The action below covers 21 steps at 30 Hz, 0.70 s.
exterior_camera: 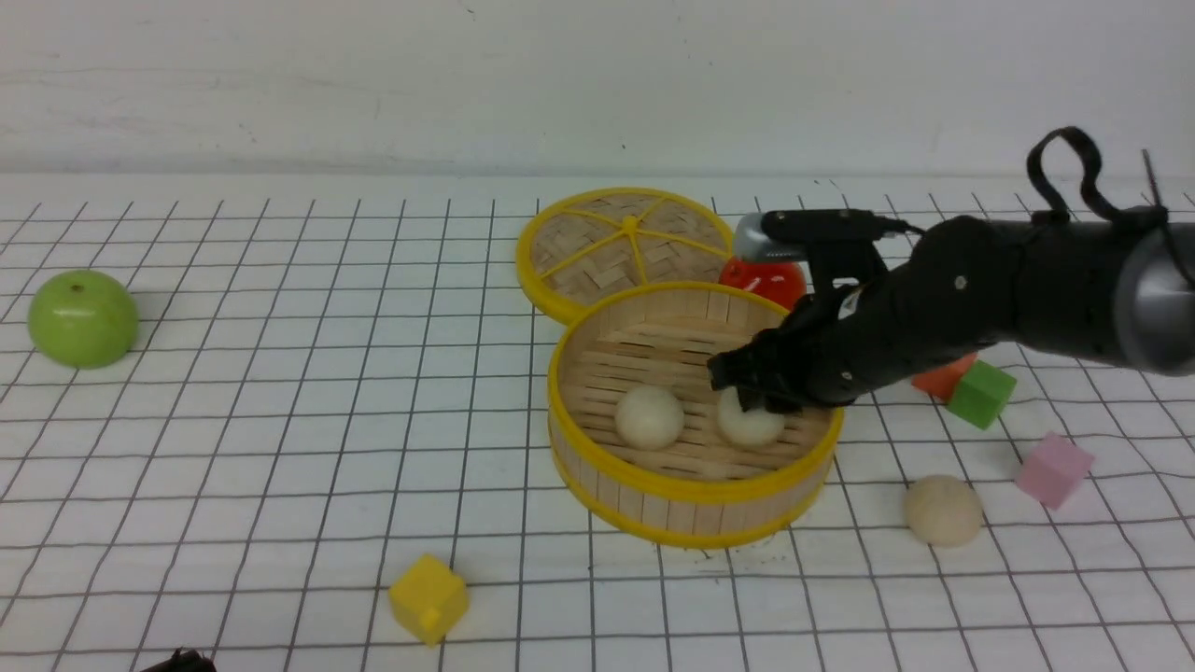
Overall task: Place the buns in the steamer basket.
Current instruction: Use the right arm to put the steamed stuffed bun into the steamer, then use the right arm to grab a steamed stuffed bun
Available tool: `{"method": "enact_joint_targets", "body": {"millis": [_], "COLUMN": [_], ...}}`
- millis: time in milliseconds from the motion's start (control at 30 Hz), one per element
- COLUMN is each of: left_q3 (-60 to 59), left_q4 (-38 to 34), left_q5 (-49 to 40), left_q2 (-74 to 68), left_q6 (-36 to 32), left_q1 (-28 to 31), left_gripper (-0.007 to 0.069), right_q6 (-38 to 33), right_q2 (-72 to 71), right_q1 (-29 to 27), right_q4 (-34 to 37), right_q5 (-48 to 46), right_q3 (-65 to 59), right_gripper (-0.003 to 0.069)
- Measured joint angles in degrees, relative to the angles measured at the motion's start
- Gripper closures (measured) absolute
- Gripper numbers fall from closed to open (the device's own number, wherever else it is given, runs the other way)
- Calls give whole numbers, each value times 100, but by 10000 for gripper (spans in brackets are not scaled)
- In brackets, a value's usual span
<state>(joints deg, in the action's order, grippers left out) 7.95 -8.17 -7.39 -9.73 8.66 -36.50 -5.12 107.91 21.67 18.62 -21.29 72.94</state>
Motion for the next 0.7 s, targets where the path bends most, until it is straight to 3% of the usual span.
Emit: {"method": "enact_joint_targets", "body": {"millis": [167,300,433,500,700], "left_q3": [0,0,0,0,0], "left_q4": [0,0,0,0,0], "left_q5": [0,0,0,0,0], "left_q2": [0,0,0,0,0], "left_q6": [0,0,0,0,0], "left_q1": [0,0,0,0,0], "left_gripper": [627,625,624,621,615], "right_q6": [0,0,210,875,1878], "right_q2": [-141,-793,-1487,-1909,-1812], "right_q1": [0,0,-89,-353,-897], "right_q4": [7,-164,-648,-1340,-1809], "right_q5": [-89,-694,-1538,-2095,-2117], "right_q3": [27,29,-4,-370,-1169], "right_gripper": [232,181,204,267,380]}}
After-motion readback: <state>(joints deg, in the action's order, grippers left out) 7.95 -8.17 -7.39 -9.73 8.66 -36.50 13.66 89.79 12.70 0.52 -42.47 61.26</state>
